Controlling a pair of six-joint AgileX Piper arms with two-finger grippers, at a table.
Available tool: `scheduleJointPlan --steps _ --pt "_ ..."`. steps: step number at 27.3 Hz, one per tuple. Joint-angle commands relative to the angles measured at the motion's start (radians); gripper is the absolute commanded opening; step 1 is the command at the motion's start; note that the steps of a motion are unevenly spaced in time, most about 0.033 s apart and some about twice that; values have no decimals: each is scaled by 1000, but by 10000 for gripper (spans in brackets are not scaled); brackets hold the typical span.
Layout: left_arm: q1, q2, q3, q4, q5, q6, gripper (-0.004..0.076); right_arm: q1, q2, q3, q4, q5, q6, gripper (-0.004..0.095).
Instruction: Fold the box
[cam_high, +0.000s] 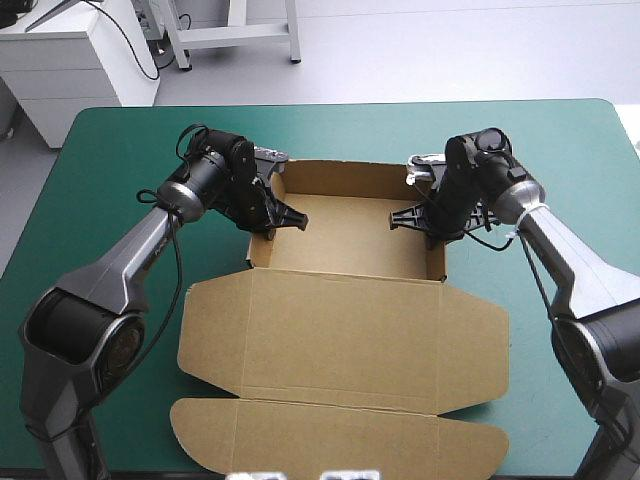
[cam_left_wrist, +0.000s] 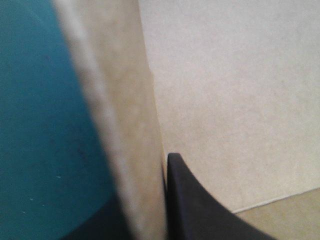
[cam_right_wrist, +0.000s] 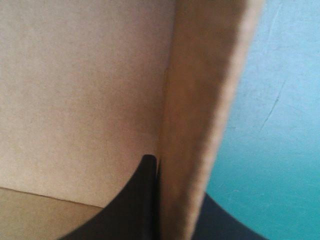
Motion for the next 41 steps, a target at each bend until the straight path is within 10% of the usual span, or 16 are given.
scheduleJointPlan --steps 1,5,9,12,19,41 --pt "-16 -44 -31 -72 45 58 -6 14 -42 -29 58 9 -56 -14" --pt "-12 -42 -31 -72 45 102 40 14 -39 -29 56 9 -56 -14" --pt "-12 -42 -31 -77 45 102 302 14 -40 -29 52 9 -51 79" --pt "-12 -44 -31 -73 45 82 484 14 -40 -29 59 9 -51 370" --pt "-12 -45 -31 -78 45 82 502 14 -40 -29 98 9 -53 865" --pt "36 -251 -33 59 45 2 490 14 -258 -31 1 -29 -55 859"
